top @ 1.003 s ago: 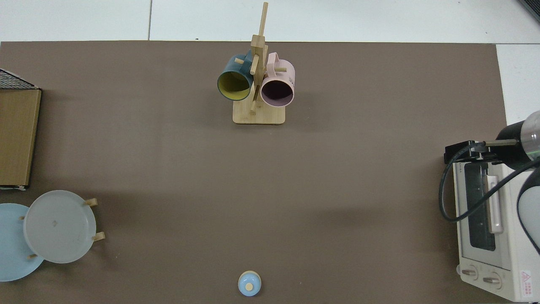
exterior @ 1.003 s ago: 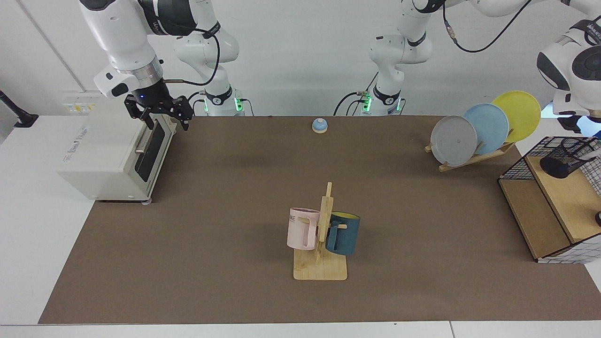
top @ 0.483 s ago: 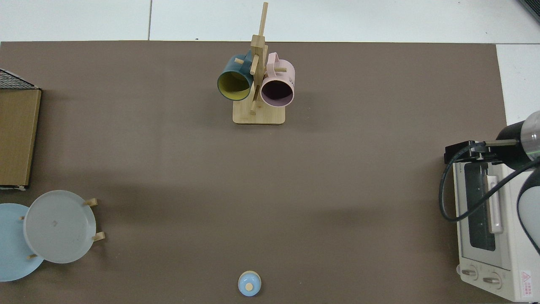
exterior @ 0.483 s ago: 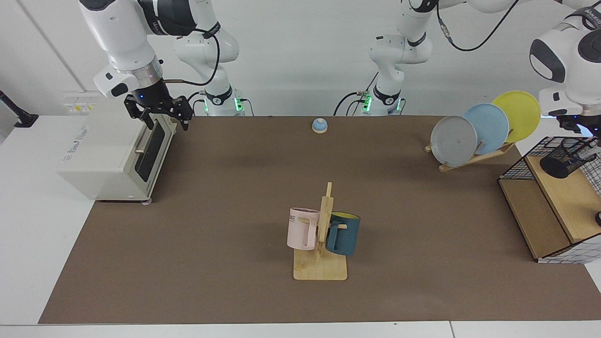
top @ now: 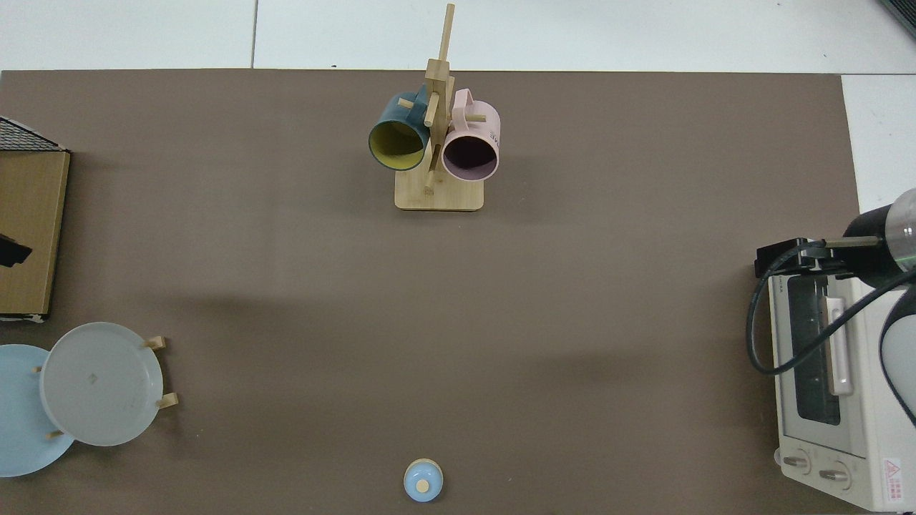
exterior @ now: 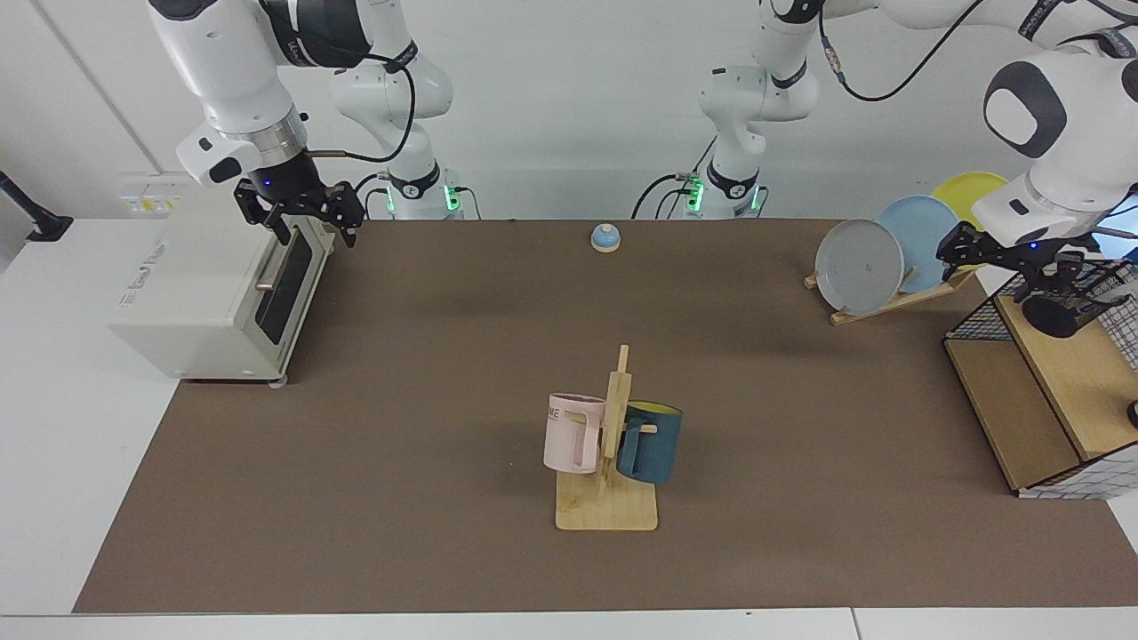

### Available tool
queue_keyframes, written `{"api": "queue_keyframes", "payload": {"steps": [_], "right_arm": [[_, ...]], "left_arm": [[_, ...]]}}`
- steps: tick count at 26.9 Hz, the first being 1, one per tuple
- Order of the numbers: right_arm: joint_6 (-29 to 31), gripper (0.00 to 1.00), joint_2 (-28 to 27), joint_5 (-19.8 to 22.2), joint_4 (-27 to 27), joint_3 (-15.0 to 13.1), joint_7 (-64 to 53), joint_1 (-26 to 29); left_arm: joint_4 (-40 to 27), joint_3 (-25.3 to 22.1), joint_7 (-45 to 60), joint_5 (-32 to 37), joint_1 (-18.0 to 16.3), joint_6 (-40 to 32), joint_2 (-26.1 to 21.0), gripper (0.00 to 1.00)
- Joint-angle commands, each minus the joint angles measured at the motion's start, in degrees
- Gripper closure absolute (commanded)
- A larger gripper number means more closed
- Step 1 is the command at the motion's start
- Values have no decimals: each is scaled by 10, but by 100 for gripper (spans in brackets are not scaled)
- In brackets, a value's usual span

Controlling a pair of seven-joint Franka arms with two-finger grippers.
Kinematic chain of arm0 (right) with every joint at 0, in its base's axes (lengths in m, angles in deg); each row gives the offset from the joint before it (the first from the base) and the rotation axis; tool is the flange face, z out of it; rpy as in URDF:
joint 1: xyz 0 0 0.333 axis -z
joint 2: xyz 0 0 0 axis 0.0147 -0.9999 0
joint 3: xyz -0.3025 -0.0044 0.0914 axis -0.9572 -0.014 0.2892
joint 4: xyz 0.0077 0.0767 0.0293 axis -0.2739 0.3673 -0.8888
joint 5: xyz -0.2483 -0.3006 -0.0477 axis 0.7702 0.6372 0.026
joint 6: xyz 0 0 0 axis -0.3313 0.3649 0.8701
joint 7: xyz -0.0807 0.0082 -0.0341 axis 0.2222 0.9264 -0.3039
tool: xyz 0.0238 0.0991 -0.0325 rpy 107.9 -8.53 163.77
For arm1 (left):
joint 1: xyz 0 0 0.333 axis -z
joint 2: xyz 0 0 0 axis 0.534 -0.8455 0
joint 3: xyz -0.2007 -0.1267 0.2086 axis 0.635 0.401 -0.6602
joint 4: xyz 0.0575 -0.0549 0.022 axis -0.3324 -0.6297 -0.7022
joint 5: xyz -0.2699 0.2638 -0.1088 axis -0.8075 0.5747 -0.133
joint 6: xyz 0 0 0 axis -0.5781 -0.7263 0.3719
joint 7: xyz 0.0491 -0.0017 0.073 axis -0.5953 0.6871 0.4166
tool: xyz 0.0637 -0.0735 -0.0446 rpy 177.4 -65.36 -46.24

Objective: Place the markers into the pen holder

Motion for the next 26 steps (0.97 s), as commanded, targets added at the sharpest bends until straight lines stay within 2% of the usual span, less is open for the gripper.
{"api": "queue_keyframes", "payload": {"steps": [1,5,8,9,12,14,18,26], "right_arm": [[-14,1,6,8,1,-23,-13,-17],[-13,1,6,8,1,-23,-12,-11],[-11,1,6,4,1,-22,-13,-5],[-11,1,6,0,1,-22,-13,-4],[-11,1,6,-2,1,-21,-14,-10],[-11,1,6,-2,1,-19,-14,-11],[-11,1,6,-2,1,-18,-14,-10],[-11,1,6,-2,1,-18,-14,-7]], "left_arm": [[8,42,144,-50,-7,-35,0,0],[7,92,203,-53,-22,-56,20,0],[-10,160,240,-53,-74,-59,49,0],[-23,171,247,-52,-75,-56,66,0],[-51,176,256,-42,-59,-51,107,0],[-53,171,276,-31,-41,-57,115,0],[-90,167,286,-31,-39,-37,139,0],[-91,167,320,-38,-39,-22,137,0]]}}
